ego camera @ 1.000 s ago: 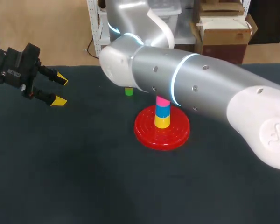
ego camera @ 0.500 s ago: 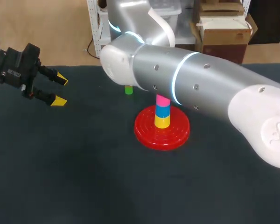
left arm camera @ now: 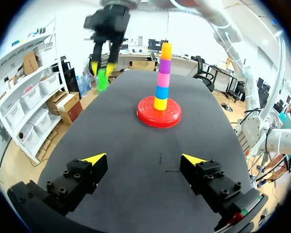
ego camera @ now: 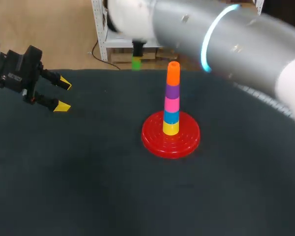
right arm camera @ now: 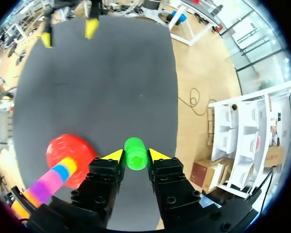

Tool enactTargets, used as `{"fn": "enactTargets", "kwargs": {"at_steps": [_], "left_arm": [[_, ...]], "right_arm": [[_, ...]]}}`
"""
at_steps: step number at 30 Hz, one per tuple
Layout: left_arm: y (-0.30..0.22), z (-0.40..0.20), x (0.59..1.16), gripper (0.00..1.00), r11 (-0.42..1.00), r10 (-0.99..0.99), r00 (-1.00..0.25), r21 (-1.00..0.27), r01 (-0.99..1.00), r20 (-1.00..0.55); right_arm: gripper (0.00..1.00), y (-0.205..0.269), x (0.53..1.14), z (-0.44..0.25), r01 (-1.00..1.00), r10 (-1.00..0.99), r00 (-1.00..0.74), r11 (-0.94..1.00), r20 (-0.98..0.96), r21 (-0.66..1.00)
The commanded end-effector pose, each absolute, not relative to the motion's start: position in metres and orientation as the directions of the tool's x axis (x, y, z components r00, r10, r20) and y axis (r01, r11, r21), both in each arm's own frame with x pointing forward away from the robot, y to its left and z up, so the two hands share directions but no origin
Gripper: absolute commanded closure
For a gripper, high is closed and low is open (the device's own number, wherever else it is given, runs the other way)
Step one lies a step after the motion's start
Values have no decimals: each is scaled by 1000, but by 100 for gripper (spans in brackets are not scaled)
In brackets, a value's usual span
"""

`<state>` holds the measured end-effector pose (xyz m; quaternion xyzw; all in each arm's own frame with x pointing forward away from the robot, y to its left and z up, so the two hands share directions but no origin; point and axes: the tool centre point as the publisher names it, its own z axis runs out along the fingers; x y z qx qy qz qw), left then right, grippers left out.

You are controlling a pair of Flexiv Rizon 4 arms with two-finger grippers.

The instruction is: Pick up and stack the cylinders on the red base in this order: pink,purple,orange,green

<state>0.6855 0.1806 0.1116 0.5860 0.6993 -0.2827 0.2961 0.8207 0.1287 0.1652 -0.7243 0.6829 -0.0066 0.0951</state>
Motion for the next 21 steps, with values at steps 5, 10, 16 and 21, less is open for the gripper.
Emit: {"fn": "enactTargets", "kwargs": {"at_steps": [5,10,16,21], "left_arm": [[181,111,684,0,155,650,-135,-44,987,-748],[181,111,684,0,155,650,-135,-44,987,-748],[181,111,684,0,155,650,-135,-44,987,-748],[181,111,684,0,155,650,-135,-44,987,-748]], "right_arm": [[100,88,763,285,-995,-975,64,-79,-211,65],[100,77,734,305,-997,-974,46,-58,-223,51],[100,59,710,310,-998,-985,-26,17,-169,53],[100,51,695,305,-996,-989,-71,63,-131,65]]}}
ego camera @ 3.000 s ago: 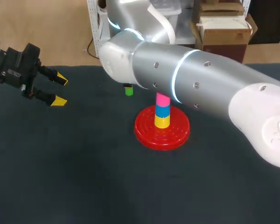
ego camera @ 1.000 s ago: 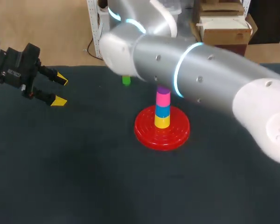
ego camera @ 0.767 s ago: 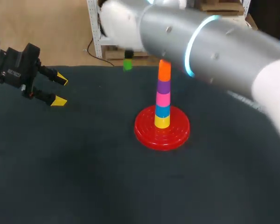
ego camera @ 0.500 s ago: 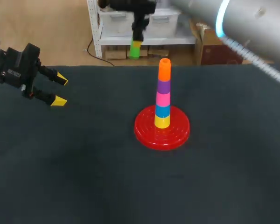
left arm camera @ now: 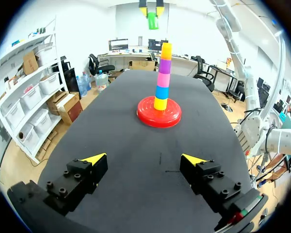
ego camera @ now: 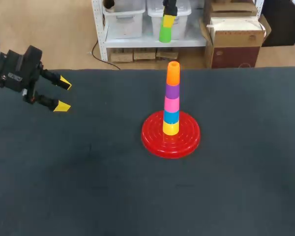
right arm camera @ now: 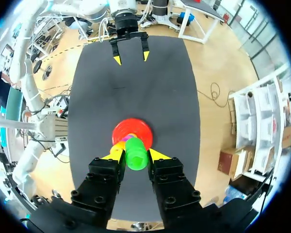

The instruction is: Pick up and stack the cylinders on the red base in this order: pink,purple,orange,green

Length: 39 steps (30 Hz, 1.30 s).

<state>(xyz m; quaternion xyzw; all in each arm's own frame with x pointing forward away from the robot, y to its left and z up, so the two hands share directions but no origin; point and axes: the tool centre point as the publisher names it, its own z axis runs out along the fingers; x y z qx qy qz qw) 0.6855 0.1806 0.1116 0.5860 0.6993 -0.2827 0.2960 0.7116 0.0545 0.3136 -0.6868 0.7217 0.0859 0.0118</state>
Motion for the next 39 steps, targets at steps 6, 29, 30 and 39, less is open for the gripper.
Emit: {"fn": "enactTargets", "kwargs": {"at_steps": [6,29,30,39], "left_arm": [[181,111,684,0,155,650,-135,-44,987,-748],[181,111,684,0,155,650,-135,-44,987,-748],[181,111,684,0,155,650,-135,-44,987,-748],[181,111,684,0,155,650,-135,-44,987,-748]], "right_arm": [[100,46,679,298,-991,-987,-107,96,-120,92],[100,41,673,271,-982,-983,-177,173,-52,72],[100,41,675,271,-983,-983,-175,171,-54,70],[100,44,682,267,-984,-989,-142,135,-50,118]]}}
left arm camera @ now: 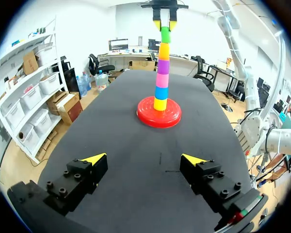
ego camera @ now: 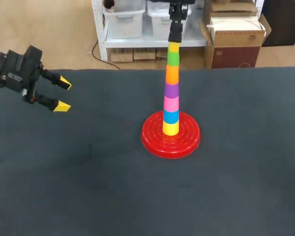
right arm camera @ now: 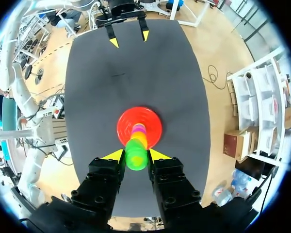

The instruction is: Pick up and stack the cylinders on the red base in this order: pink,purple,orange,green

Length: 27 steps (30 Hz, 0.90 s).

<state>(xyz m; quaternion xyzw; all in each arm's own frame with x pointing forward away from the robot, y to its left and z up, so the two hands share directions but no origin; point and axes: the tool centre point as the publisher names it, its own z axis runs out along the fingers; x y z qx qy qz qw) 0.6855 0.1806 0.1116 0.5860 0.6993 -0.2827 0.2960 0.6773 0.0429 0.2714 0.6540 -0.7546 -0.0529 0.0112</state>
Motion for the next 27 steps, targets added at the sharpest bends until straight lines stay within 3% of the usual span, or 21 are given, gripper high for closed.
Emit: {"fn": "enactTargets", "kwargs": {"at_steps": [1,27], "left_arm": [[181,111,684,0,155,650,-135,-44,987,-748],[181,111,684,0,155,650,-135,-44,987,-748]], "right_arm": [[100,44,681,267,-984,-989,-141,134,-51,122],[100,44,673,268,-982,-983,-171,166,-59,88]]}}
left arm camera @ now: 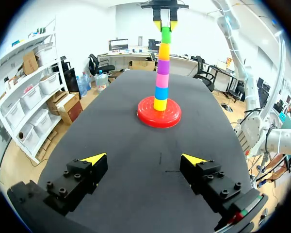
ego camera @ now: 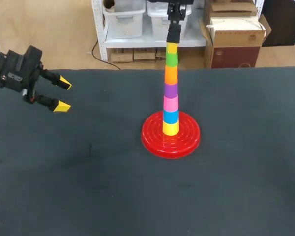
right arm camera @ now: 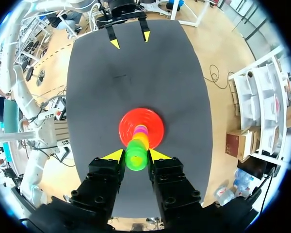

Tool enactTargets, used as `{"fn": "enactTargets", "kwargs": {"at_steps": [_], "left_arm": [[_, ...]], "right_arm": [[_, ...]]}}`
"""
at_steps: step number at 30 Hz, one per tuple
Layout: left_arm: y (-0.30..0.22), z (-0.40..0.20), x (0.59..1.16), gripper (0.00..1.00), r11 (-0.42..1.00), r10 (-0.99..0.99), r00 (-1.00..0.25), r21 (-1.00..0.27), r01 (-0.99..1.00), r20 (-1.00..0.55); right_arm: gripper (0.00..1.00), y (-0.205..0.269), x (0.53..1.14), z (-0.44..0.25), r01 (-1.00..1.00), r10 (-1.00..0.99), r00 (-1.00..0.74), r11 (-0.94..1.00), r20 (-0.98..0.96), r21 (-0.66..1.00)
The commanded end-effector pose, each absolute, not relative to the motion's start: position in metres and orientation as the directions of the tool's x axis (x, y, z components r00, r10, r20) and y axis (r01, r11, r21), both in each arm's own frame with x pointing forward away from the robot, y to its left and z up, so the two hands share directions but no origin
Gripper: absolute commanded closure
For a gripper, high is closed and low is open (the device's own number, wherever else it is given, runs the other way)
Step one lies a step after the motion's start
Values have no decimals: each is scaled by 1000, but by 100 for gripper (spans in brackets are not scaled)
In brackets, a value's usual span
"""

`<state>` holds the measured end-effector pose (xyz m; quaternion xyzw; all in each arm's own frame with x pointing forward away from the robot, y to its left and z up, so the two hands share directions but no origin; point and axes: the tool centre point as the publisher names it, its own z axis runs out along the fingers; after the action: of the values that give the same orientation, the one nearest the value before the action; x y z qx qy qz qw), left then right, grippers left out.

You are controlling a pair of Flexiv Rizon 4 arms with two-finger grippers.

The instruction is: Pick up and stack the cylinders on the red base in this order: pink,purple,orange,green

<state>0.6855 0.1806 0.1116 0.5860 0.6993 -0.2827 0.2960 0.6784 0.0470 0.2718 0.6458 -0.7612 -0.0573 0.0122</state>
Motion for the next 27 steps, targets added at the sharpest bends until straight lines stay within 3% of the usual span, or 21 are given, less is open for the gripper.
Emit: {"fn": "enactTargets", "kwargs": {"at_steps": [1,27], "left_arm": [[181,111,684,0,155,650,-135,-44,987,-748],[181,111,684,0,155,650,-135,-44,987,-748]], "right_arm": [[100,43,673,268,-982,-983,-175,170,-58,84],[100,39,672,270,-979,-982,-183,177,-56,96]]}}
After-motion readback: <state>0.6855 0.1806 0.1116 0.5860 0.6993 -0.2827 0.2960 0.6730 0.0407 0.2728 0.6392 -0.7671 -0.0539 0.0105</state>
